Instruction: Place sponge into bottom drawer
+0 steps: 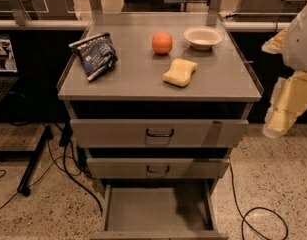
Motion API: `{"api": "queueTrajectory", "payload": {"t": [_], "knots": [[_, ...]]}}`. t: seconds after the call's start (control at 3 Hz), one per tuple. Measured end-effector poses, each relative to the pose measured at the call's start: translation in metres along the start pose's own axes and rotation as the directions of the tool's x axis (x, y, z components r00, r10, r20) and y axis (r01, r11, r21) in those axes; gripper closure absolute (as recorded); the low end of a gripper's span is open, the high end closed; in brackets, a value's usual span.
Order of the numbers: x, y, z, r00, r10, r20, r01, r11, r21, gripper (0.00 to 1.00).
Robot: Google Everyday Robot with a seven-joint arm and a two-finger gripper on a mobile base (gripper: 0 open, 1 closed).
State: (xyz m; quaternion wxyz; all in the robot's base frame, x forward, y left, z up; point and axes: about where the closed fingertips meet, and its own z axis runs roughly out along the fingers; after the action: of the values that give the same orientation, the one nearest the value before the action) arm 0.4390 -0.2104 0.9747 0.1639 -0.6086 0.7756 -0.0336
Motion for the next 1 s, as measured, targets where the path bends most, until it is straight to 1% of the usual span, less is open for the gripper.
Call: {"api": "queueTrajectory", "payload": {"t": [0.33,0.67,1.0], "knots": [[-0.005,-0.004,0.003,0.996,0.052,0.072,-0.055,0.9979,0.033,0.0],[-0.017,-0.025,0.008,0.973,0.137,0.187,-0.149,0.9874,0.053,0.0],[-0.035,-0.06,0.018,0.937,0.21,0.279,-0.231,0.972,0.043,0.0]]}}
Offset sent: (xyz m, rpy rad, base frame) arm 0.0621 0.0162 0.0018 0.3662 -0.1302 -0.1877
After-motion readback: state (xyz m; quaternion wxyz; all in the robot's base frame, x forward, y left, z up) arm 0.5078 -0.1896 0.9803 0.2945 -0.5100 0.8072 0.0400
